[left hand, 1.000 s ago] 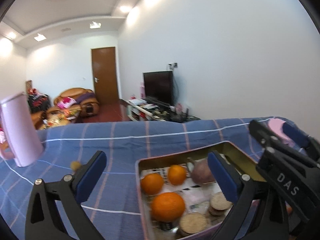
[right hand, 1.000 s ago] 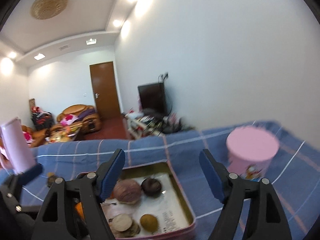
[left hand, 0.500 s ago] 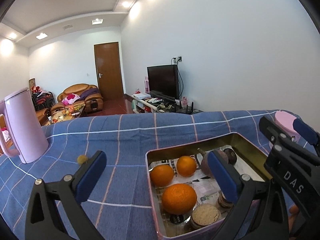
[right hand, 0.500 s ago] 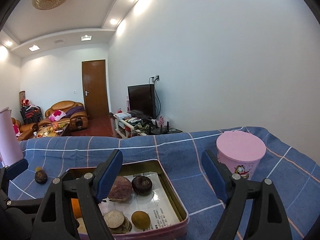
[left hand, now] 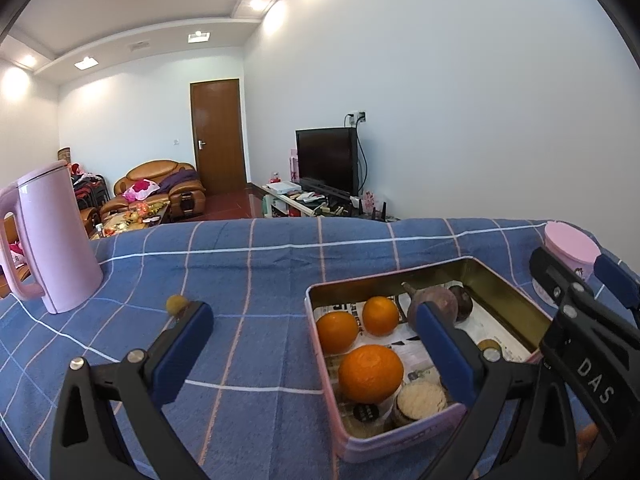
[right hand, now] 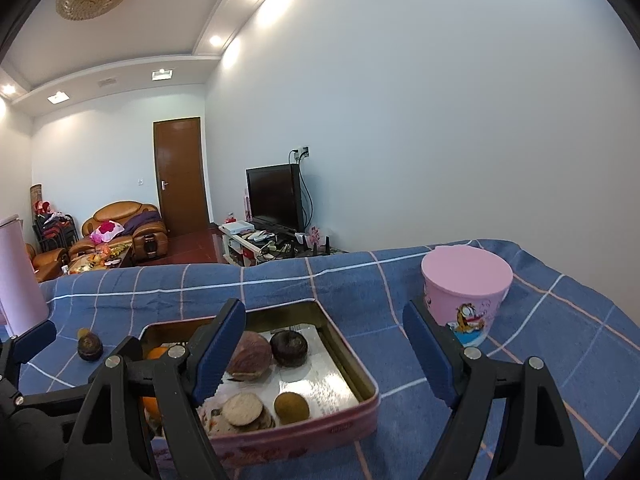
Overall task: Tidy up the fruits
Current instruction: 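Move both grippers back toward the yellow fruit and brown fruit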
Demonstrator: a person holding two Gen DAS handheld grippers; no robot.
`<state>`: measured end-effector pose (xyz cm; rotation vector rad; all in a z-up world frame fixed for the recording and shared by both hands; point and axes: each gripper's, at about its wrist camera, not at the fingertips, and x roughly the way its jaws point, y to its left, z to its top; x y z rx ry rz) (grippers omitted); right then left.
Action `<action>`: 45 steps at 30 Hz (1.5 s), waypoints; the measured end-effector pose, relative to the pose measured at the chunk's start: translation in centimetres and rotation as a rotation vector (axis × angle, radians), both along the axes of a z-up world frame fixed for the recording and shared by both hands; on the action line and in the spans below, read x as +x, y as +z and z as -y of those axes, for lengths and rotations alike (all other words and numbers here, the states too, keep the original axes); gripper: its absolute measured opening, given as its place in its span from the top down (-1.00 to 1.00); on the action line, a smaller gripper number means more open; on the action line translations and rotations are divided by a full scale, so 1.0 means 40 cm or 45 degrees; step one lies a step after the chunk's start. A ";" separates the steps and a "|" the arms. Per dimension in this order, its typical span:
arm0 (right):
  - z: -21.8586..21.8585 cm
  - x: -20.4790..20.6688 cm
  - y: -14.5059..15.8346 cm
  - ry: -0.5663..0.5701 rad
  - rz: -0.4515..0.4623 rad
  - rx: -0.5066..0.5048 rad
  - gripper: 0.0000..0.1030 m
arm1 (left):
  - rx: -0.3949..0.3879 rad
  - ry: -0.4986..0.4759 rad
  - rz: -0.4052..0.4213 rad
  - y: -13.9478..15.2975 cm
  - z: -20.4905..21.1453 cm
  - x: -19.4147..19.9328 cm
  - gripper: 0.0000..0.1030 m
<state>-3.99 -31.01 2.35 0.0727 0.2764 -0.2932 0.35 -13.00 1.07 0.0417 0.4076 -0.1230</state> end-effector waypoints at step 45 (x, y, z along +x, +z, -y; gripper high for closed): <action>-0.397 0.127 -0.022 0.146 -0.081 0.023 -0.60 | 0.131 0.289 -0.075 -0.025 -0.421 0.127 -1.00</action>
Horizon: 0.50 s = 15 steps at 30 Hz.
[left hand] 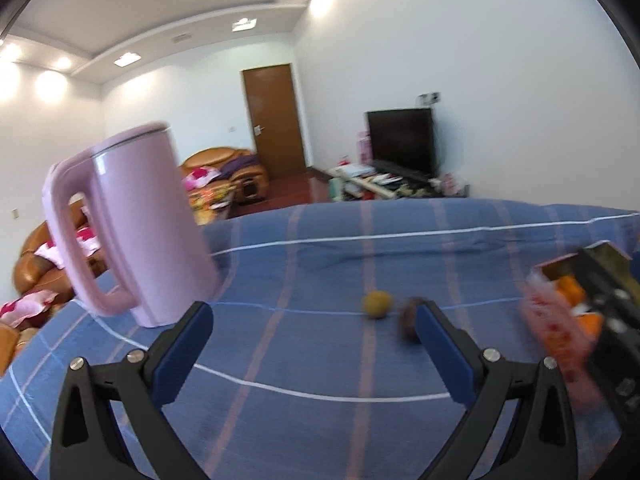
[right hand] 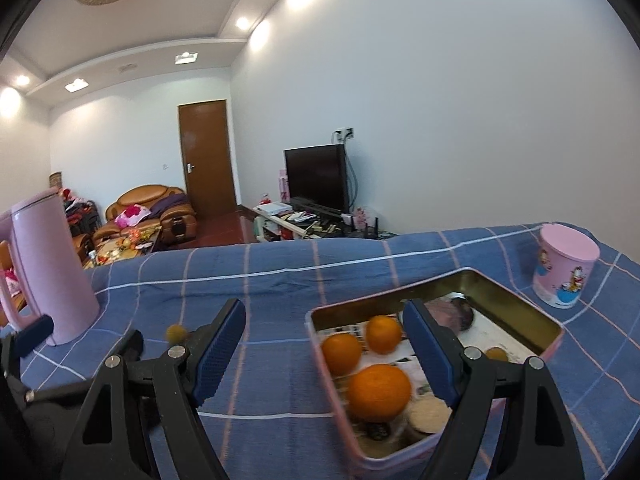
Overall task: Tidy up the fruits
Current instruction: 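Move both grippers back toward the yellow fruit and brown fruit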
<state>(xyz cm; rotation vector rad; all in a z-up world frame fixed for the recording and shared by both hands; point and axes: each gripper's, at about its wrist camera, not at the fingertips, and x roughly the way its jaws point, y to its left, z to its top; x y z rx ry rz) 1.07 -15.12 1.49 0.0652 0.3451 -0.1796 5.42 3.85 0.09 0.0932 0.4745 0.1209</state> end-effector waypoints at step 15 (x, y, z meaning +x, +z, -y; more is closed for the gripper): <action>-0.174 0.218 -0.077 0.362 -0.397 -0.034 -0.23 | -0.109 0.290 -0.223 -0.048 -0.199 0.095 -1.00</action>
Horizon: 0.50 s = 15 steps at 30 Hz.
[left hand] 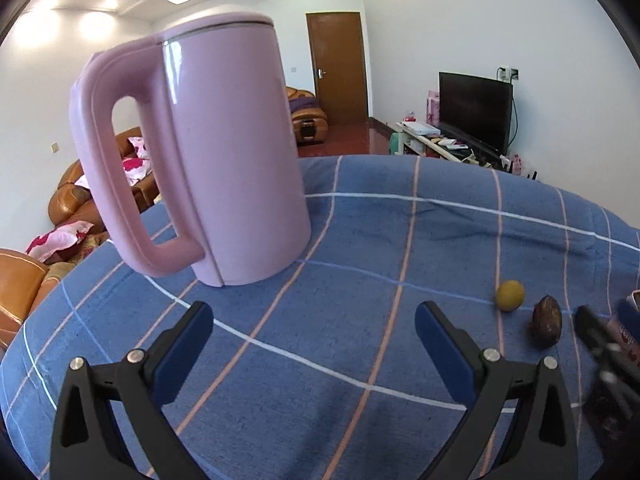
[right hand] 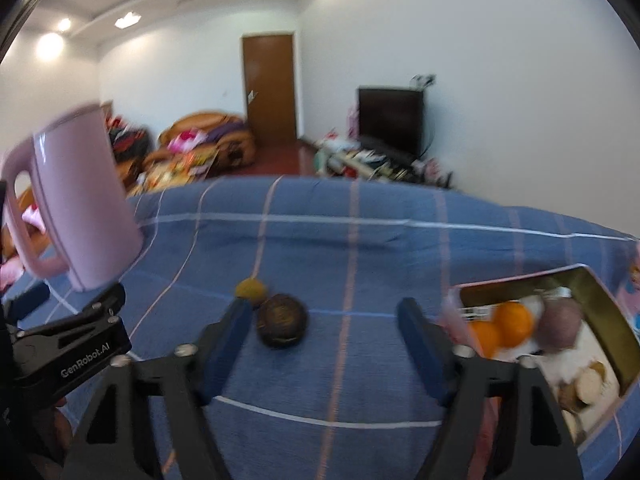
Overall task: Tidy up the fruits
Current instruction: 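Move both grippers back toward the yellow fruit and brown fruit, then grasp the brown fruit with the right gripper while the left gripper grasps the yellow fruit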
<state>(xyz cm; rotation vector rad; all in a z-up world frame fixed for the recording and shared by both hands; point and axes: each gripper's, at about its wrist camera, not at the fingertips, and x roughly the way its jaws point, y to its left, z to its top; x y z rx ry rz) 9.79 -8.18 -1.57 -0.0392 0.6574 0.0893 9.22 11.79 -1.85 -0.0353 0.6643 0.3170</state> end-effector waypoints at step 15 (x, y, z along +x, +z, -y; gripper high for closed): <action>-0.007 0.127 -0.076 0.050 -0.274 0.137 0.20 | -0.025 -0.043 -0.031 -0.005 -0.008 0.020 -1.00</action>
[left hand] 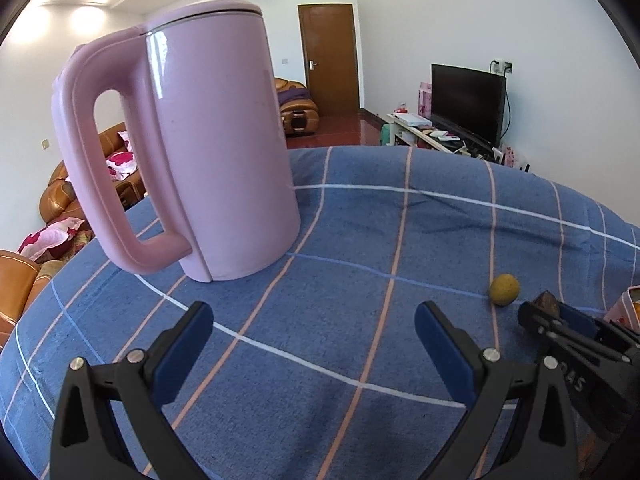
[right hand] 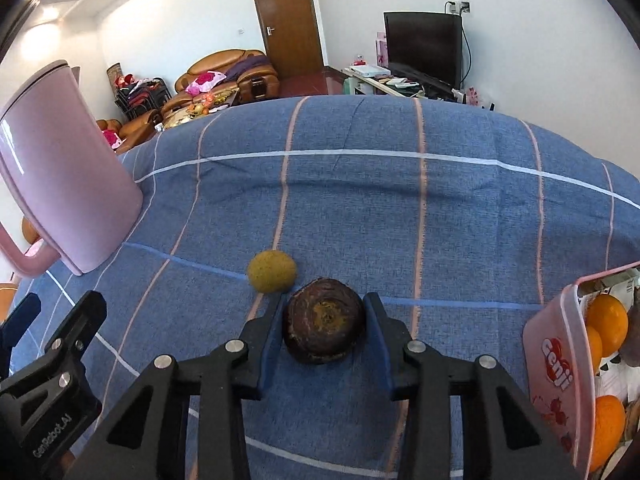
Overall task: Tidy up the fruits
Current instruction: 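Grasp the brown fruit with the right gripper while the left gripper grasps the yellow fruit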
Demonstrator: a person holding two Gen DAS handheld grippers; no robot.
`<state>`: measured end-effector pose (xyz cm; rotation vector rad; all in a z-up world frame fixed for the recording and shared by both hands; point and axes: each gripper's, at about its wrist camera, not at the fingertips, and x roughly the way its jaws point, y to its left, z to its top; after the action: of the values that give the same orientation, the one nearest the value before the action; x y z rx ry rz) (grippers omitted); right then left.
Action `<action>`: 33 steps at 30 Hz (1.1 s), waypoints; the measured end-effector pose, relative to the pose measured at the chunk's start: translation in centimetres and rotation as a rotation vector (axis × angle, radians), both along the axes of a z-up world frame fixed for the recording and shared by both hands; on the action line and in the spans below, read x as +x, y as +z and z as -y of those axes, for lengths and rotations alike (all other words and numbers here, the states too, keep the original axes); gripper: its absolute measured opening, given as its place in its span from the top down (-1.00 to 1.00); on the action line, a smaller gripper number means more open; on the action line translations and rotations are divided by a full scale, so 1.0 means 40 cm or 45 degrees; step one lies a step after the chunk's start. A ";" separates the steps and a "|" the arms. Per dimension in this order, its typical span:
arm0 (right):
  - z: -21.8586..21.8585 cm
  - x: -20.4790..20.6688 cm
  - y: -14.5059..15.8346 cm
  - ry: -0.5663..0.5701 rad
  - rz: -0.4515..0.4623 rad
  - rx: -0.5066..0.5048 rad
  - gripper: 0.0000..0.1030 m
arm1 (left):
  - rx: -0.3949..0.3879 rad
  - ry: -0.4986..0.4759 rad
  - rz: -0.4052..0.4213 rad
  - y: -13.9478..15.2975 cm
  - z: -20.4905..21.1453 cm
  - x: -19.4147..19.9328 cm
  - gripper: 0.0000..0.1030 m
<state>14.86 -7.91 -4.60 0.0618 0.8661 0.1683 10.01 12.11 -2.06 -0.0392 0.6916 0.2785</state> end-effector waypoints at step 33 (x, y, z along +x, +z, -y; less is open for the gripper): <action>0.110 -0.214 0.134 -0.218 0.510 -0.099 0.19 | -0.189 -0.501 -0.250 -0.052 0.248 0.210 0.33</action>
<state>6.28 -12.32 0.77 0.0279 0.4637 -0.0147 18.42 2.20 -4.14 -0.0163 0.8969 -0.1491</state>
